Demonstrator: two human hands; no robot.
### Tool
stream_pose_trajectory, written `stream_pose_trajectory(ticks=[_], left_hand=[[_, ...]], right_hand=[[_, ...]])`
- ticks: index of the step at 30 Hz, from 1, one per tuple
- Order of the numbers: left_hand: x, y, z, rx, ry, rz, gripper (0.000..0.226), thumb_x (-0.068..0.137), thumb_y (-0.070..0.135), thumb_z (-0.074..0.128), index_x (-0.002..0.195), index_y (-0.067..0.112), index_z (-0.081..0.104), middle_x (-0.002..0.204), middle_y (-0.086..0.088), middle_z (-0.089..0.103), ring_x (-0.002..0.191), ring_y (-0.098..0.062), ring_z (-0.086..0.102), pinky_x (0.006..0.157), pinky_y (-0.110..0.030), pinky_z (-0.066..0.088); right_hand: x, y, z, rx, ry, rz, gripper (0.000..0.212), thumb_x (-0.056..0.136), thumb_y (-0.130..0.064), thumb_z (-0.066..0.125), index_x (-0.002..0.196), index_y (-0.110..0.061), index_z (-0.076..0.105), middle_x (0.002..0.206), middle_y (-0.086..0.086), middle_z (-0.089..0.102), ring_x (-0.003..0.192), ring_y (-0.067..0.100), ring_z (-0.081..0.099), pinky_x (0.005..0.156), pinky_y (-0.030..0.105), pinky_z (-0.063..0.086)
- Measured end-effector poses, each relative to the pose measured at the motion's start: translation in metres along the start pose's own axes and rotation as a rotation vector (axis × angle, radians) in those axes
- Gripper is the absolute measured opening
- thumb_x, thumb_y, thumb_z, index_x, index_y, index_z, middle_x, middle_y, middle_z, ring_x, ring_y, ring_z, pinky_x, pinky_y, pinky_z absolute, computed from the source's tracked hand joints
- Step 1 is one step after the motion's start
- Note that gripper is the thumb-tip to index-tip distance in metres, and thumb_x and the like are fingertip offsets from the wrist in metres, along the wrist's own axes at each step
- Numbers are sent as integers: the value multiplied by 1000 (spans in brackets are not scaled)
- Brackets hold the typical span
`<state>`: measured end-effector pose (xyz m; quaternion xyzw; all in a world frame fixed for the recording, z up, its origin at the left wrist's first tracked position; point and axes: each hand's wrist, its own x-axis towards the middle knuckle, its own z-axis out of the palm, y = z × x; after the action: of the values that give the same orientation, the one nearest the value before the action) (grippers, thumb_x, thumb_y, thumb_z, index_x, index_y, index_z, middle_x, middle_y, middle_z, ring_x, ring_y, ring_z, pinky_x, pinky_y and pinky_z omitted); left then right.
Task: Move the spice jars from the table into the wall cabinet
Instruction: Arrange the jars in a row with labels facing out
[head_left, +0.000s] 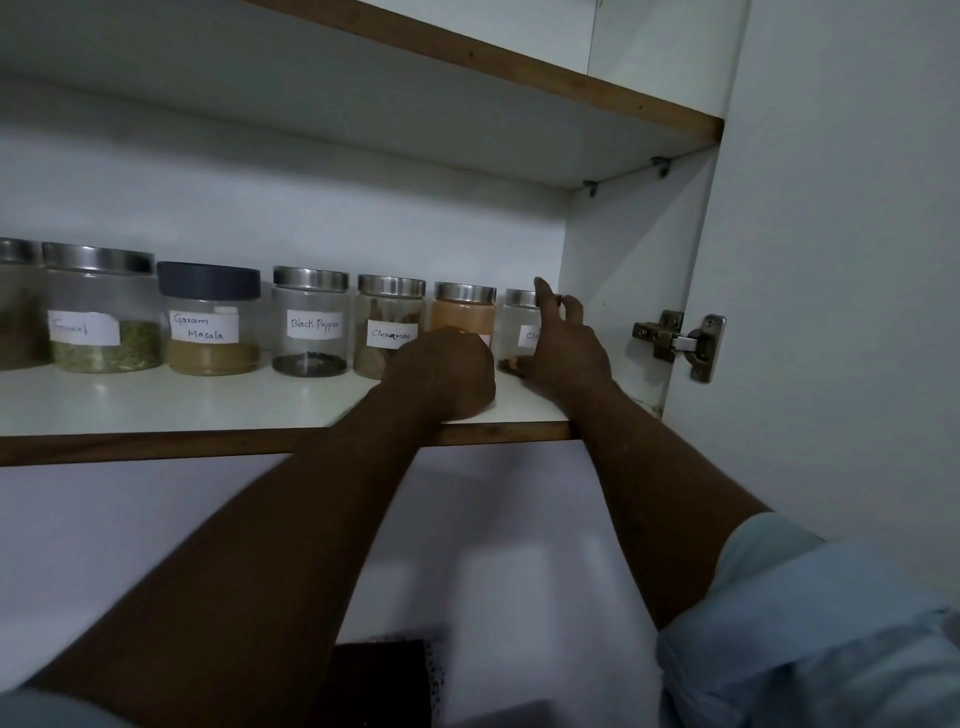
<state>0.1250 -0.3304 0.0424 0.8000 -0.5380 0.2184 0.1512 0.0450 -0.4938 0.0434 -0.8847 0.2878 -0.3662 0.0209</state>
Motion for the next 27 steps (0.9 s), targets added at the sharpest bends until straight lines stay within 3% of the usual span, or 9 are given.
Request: stream_pose_trajectory(ticks=[6, 10, 12, 15, 20, 27], left_hand=[[-6, 4, -5, -12, -12, -49, 27, 95, 31, 55, 108, 23, 77, 112, 1, 72, 108, -19, 63, 95, -41, 54], [-16, 8, -11, 6, 13, -156, 26, 92, 34, 60, 109, 20, 75, 108, -2, 70, 101, -22, 64, 89, -41, 55], [-22, 7, -12, 35, 48, -238, 28, 89, 34, 63, 109, 17, 71, 107, -4, 68, 99, -25, 65, 83, -39, 55], [-32, 2, -16, 66, 42, -322, 26, 87, 35, 63, 102, 15, 67, 103, -6, 69, 96, -26, 66, 82, -40, 56], [-40, -1, -19, 66, -9, -332, 34, 90, 44, 57, 106, 16, 68, 105, -4, 70, 100, -25, 66, 85, -40, 54], [-39, -2, -18, 44, -50, -267, 33, 93, 37, 48, 112, 20, 71, 116, -6, 70, 110, -28, 64, 89, -42, 49]], right_hand=[[-2, -2, -1, 56, 43, 67, 126, 74, -55, 83, 162, -31, -4, 165, 14, 11, 139, 43, 36, 105, 56, 44], [-6, -10, -12, 54, 314, -8, 94, 83, -49, 73, 157, -18, 23, 157, 12, 31, 135, 35, 40, 101, 51, 47], [-9, -13, -15, 67, 354, -115, 80, 85, -45, 71, 151, -17, 36, 150, 10, 40, 131, 31, 45, 98, 49, 50], [-11, -18, -14, 102, 298, -274, 74, 84, -41, 72, 147, -17, 43, 149, 8, 43, 129, 28, 47, 97, 46, 52], [-10, -30, -10, 104, 204, -328, 87, 85, -47, 72, 157, -19, 31, 160, 7, 34, 137, 29, 46, 106, 46, 48], [1, -70, 7, -20, 93, -317, 87, 82, -41, 75, 155, -21, 33, 156, 6, 36, 116, 32, 61, 82, 38, 52]])
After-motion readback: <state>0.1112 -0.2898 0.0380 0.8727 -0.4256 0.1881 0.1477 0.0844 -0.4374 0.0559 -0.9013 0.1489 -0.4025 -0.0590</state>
